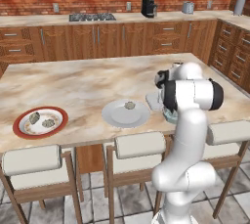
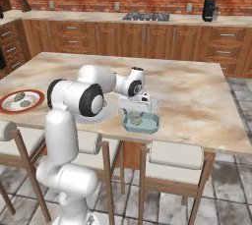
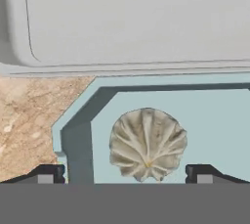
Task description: Place two dumplings into each of the tupperware containers and then place the containers in the fridge.
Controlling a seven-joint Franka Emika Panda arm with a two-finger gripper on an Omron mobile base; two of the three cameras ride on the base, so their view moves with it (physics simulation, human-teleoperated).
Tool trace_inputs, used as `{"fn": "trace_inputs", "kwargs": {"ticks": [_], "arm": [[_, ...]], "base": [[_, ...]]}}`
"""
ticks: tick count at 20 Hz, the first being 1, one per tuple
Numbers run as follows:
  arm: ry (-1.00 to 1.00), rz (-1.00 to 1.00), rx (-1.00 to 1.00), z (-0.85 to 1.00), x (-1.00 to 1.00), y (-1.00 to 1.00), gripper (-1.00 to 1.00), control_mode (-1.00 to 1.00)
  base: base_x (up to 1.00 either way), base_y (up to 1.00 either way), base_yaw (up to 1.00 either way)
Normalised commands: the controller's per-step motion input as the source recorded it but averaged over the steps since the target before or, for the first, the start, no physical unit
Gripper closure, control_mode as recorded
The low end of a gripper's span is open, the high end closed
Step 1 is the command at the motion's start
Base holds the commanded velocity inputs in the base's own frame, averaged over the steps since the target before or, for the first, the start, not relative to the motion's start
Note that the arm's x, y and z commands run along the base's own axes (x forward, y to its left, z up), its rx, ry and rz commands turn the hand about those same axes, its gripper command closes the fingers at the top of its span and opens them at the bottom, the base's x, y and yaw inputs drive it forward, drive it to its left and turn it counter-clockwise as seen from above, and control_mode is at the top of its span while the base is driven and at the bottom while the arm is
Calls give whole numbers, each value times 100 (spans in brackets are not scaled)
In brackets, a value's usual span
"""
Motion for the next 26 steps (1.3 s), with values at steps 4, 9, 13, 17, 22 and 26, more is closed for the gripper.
{"fn": "trace_inputs", "kwargs": {"ticks": [4,9,13,17,22,26], "arm": [[-4,-3,-8,44,2,79,-100,-100],[-3,0,-4,0,34,95,-100,-100],[0,0,0,0,41,67,-100,-100],[0,0,1,0,57,34,-100,-100],[4,0,1,-13,61,35,-100,-100],[13,0,0,-22,15,54,-100,-100]], "base": [[0,0,0],[0,0,0],[0,0,0],[0,0,0],[0,0,0],[0,0,0]]}}
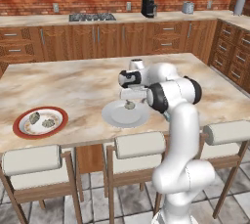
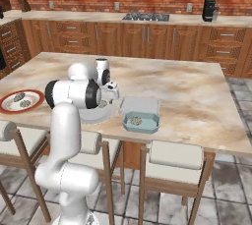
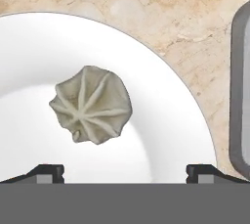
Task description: Place two dumplings into each of the tupperware containers and then place the containers in the fridge.
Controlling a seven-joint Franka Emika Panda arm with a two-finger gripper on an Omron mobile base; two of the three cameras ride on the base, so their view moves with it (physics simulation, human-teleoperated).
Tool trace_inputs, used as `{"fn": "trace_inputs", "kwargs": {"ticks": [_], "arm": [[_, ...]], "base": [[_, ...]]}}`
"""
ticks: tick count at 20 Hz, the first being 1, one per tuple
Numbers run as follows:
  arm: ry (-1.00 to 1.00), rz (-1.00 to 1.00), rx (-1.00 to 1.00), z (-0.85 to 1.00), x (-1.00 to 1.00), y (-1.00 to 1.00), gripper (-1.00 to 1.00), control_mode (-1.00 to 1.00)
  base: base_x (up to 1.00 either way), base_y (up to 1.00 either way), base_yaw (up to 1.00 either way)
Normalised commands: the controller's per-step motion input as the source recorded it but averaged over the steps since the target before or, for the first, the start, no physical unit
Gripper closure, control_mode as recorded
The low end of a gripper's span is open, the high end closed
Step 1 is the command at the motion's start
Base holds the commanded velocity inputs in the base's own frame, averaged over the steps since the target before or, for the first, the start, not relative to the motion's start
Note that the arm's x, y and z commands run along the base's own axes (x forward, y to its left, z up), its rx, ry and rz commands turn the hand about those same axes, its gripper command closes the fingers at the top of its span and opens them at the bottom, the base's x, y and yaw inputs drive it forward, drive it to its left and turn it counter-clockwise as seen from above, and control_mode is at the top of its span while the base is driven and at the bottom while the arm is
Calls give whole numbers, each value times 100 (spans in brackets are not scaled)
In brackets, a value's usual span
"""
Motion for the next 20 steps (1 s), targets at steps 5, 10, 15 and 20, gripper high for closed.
{"fn": "trace_inputs", "kwargs": {"ticks": [5,10,15,20], "arm": [[3,0,0,-10,10,17,-100,-100],[0,0,0,-10,3,0,-100,-100],[0,0,0,-29,0,5,-100,-100],[0,0,0,-28,4,9,-100,-100]], "base": [[0,0,0],[0,0,0],[0,0,0],[0,0,0]]}}
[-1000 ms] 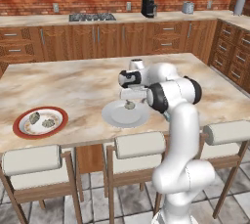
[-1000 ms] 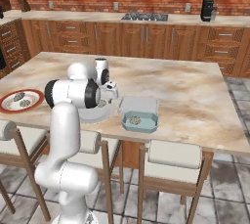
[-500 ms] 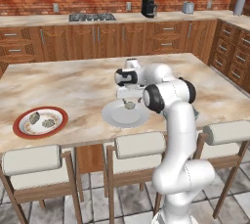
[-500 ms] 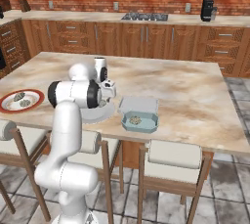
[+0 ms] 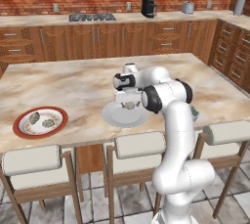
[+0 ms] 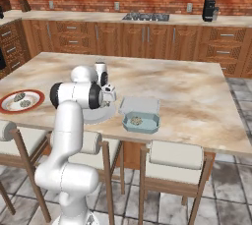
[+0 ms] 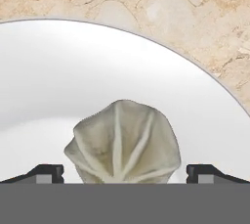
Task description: Place two dumplings into each of the tupperware containers and then place the containers in the fridge.
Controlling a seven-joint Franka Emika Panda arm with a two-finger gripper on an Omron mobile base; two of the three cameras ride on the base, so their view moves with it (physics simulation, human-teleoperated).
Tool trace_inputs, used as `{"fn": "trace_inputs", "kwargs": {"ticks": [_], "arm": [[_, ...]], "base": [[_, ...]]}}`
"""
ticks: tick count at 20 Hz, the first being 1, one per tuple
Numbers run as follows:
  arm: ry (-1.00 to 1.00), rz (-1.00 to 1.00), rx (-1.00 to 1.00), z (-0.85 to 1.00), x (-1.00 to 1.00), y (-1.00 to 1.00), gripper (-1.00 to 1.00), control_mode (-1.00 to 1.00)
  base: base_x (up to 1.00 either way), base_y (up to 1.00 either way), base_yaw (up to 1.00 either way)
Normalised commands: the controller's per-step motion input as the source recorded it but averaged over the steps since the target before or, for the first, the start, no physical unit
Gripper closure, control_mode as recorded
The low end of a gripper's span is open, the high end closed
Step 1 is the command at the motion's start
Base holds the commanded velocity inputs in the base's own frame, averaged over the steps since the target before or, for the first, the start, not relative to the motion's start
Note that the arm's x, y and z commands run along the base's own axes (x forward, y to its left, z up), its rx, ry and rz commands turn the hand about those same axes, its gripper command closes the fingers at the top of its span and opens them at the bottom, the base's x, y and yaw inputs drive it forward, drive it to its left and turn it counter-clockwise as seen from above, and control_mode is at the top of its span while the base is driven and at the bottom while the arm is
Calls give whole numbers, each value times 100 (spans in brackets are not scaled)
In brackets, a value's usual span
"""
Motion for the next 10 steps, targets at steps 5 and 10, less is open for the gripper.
{"fn": "trace_inputs", "kwargs": {"ticks": [5,10], "arm": [[0,0,0,-18,13,7,-100,-100],[0,0,0,-12,2,0,-100,-100]], "base": [[0,0,0],[0,0,0]]}}
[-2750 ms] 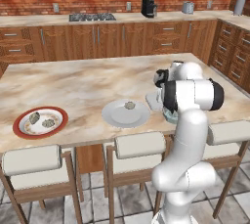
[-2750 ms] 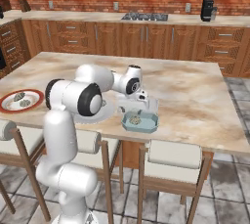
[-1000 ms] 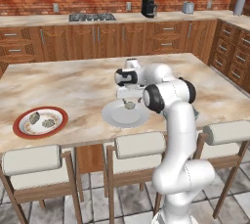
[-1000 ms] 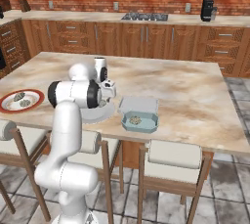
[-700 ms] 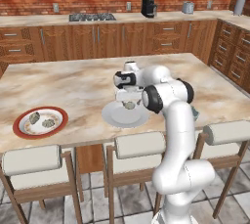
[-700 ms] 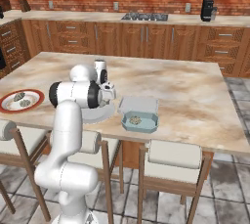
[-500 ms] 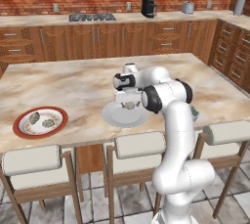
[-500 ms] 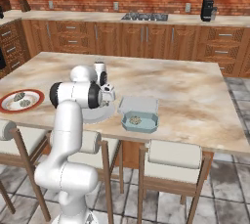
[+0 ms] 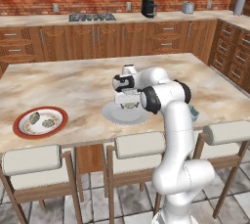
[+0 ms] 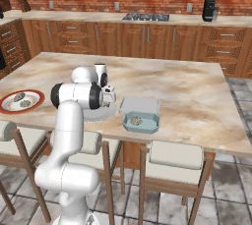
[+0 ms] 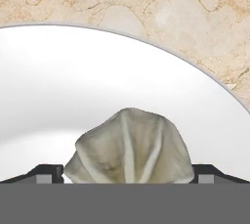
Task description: Place two dumplings into each of the tupperware containers and then place the containers in the fridge.
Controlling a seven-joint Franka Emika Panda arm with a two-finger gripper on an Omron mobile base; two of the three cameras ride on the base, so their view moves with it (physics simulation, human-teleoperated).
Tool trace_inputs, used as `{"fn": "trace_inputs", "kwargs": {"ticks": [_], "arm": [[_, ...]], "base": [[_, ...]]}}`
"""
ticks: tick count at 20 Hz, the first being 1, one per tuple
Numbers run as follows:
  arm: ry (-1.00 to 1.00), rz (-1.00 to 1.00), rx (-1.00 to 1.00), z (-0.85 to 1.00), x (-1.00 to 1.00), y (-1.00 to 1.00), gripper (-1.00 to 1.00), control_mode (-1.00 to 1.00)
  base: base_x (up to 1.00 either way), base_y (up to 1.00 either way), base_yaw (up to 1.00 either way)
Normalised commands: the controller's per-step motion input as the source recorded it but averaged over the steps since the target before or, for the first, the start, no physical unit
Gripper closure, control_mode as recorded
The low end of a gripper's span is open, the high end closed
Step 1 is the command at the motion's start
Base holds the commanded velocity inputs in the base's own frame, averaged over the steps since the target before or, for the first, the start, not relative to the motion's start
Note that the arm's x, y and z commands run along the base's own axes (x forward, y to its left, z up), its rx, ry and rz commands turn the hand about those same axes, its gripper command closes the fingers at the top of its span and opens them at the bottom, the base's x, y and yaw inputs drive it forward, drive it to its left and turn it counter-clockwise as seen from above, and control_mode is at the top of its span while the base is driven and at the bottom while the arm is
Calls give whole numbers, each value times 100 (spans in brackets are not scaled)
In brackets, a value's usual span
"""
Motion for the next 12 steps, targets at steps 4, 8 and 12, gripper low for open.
{"fn": "trace_inputs", "kwargs": {"ticks": [4,8,12], "arm": [[1,0,0,-3,0,1,100,-100],[0,0,0,0,0,0,100,-100],[0,0,0,2,0,-8,100,-100]], "base": [[0,0,0],[0,0,0],[0,0,0]]}}
